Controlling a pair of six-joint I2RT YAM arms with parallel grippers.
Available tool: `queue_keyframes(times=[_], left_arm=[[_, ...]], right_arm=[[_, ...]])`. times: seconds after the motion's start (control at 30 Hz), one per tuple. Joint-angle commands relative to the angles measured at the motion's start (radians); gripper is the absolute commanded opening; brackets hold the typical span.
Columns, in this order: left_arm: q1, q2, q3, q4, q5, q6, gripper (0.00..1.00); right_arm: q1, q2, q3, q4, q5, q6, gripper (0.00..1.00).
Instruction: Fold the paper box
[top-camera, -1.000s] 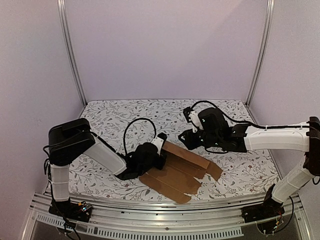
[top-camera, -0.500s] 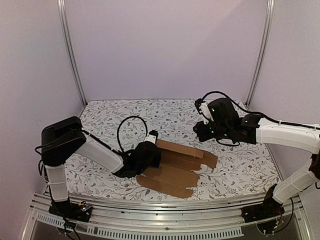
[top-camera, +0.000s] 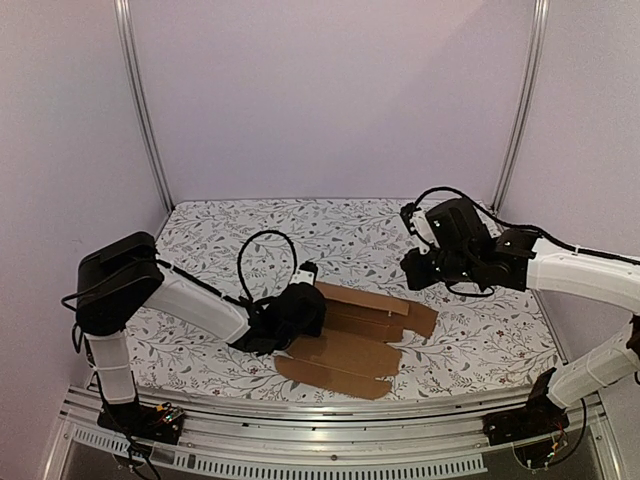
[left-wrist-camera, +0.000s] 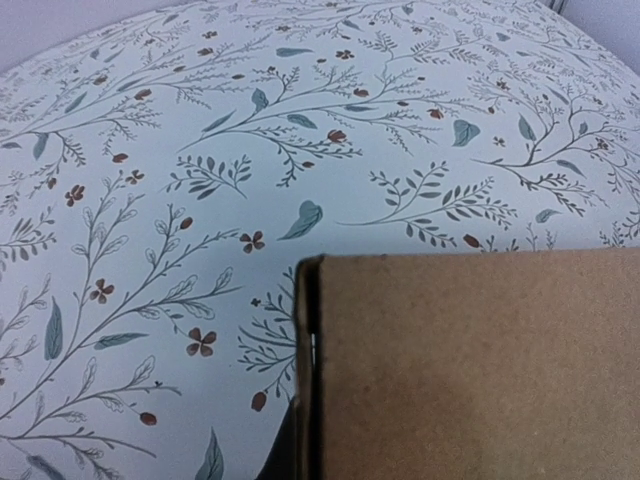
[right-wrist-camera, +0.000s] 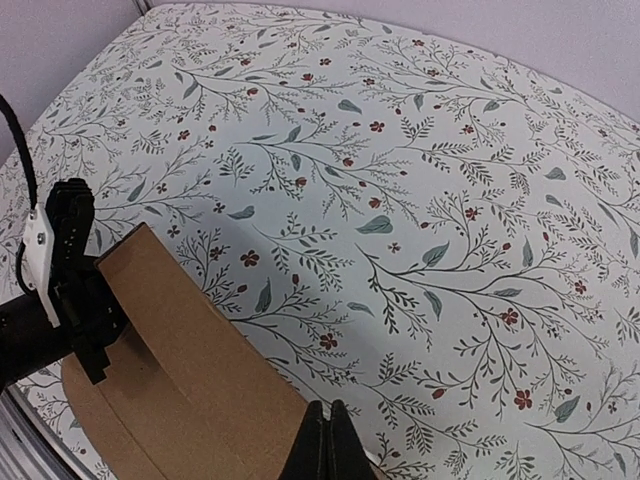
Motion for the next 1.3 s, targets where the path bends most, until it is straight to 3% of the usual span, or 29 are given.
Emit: queue_keyframes(times=[0.0, 0.77, 1.27], left_arm=[[-0.03, -0.012, 0.032, -0.098, -0.012, -0.071, 0.0], [-0.078, -0.014, 0.141, -0.378, -0.064, -0.178, 0.0], [-0.078, -0.037, 0.15, -0.409, 0.053, -0.276, 0.0]], right_arm=[[-0.004, 0.008, -0.041, -0.034, -0.007, 0.039, 0.0], [-0.004, 0.102, -0.145, 0.021, -0.076, 0.169, 0.0], [-0.005, 0.133, -0.216, 0.207, -0.212, 0.308, 0.0]])
